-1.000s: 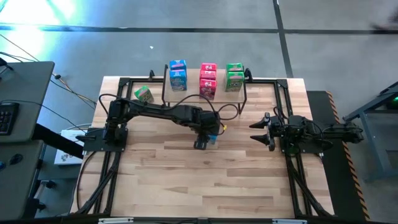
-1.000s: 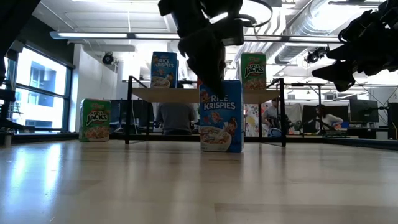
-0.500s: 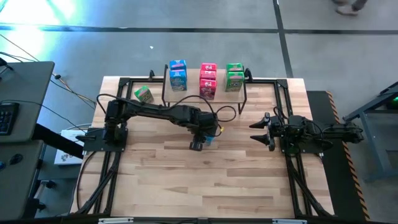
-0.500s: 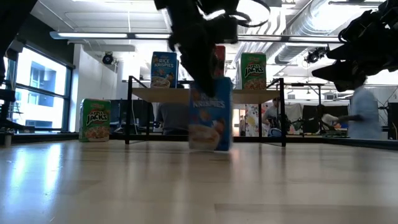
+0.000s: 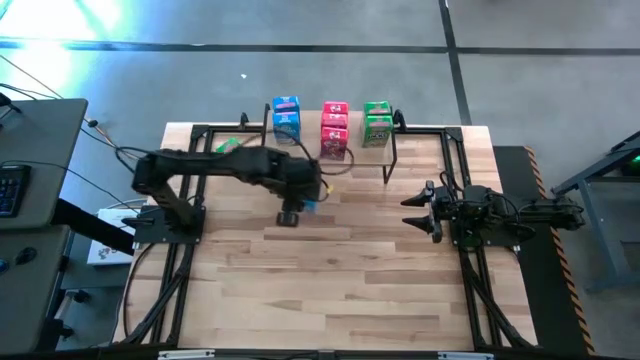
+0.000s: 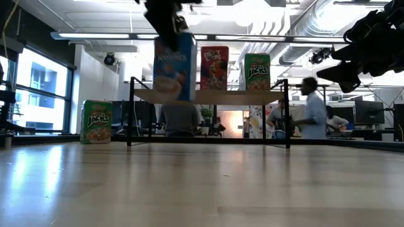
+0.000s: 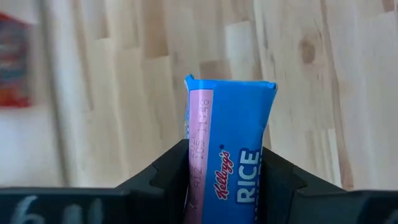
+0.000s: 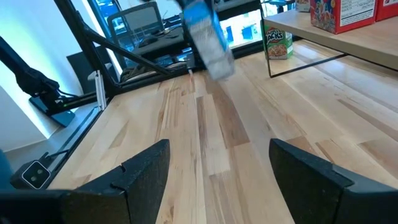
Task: Stack cereal on shelf
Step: Put the blue cereal box on the shelf aligned with the other blue cereal boxes
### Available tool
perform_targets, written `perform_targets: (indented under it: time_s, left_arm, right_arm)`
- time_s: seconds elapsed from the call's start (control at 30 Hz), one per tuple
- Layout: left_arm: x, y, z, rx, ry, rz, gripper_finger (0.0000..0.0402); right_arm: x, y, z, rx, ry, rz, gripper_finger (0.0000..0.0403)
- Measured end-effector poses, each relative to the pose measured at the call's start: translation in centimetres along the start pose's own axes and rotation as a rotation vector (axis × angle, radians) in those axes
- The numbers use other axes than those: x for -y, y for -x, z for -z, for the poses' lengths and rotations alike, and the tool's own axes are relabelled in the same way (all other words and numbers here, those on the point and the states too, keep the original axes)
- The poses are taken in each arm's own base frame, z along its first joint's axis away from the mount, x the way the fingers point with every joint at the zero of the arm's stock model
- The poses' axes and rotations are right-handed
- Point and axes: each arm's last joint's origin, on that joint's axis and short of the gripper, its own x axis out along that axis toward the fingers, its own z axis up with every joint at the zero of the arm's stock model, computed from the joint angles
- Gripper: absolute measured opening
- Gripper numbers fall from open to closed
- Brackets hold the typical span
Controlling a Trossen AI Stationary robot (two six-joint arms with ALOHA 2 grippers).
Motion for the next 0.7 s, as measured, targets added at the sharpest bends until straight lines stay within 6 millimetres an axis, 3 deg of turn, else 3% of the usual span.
perform_targets:
  time_s: [0.33,0.7]
  left_arm:
    - [-2.8,5.4,3.1,0.067,0.07,-0.095,0.0134]
    - [-6.4,6.2,4.9,0.043,0.104,-0.161,0.0134]
  right_arm:
    - [0.0,0.0,0.0,0.0,0.0,0.0,0.0267]
    - [0.0,0.0,0.0,0.0,0.0,0.0,0.0267]
